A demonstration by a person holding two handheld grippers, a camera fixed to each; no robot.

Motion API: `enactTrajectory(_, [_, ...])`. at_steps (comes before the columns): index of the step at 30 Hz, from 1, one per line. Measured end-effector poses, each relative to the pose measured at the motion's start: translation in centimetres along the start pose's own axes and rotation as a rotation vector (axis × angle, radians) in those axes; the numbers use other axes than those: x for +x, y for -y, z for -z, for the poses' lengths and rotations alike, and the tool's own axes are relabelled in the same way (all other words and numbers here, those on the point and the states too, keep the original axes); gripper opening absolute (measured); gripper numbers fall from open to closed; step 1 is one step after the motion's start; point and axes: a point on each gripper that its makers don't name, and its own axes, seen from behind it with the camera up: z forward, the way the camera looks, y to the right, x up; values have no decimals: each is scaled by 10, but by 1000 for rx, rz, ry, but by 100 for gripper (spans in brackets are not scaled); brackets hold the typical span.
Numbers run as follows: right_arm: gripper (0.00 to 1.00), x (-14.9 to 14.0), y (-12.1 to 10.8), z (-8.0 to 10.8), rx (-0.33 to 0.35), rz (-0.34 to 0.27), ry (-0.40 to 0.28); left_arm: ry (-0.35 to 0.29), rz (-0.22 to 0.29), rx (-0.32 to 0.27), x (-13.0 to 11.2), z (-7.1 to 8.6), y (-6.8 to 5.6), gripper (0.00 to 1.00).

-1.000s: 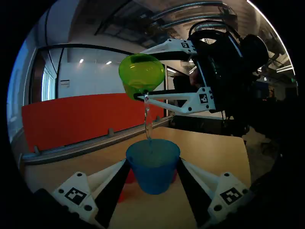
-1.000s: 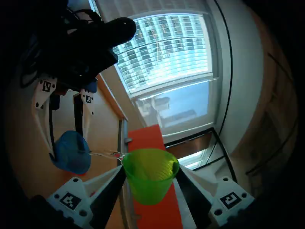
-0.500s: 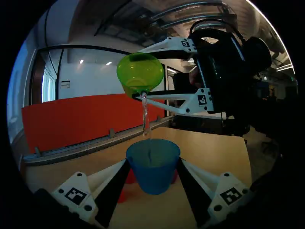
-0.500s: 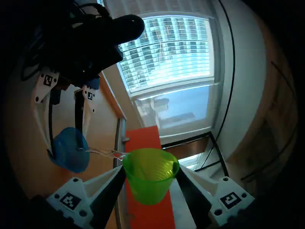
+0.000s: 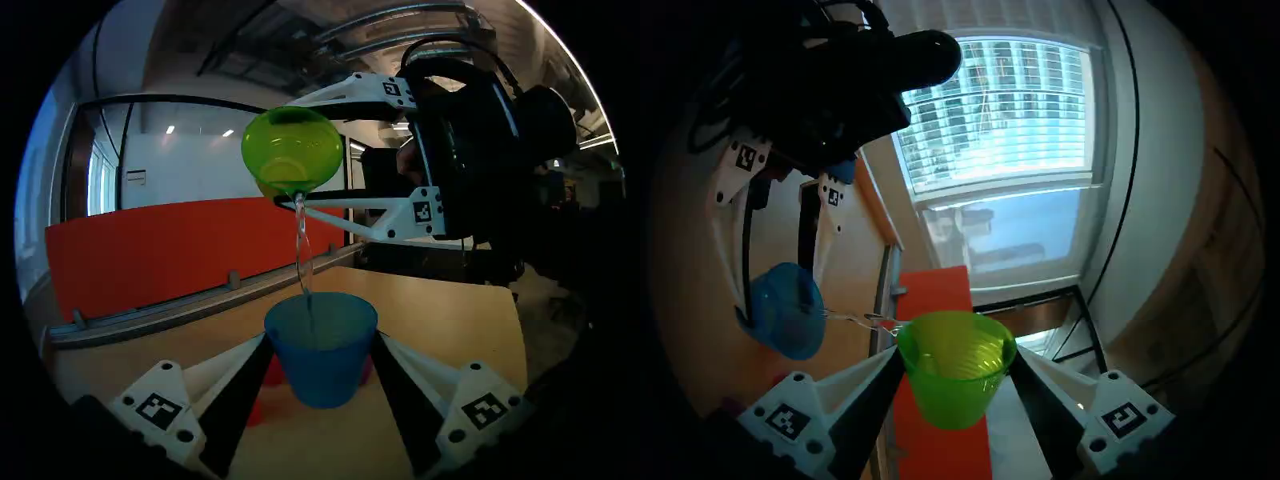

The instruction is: Pour water

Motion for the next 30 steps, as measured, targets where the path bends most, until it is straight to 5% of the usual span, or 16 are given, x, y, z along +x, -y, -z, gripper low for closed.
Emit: enactTrajectory(30, [90, 27, -4, 4, -42, 177, -11, 0, -10, -1, 4, 1, -1, 85])
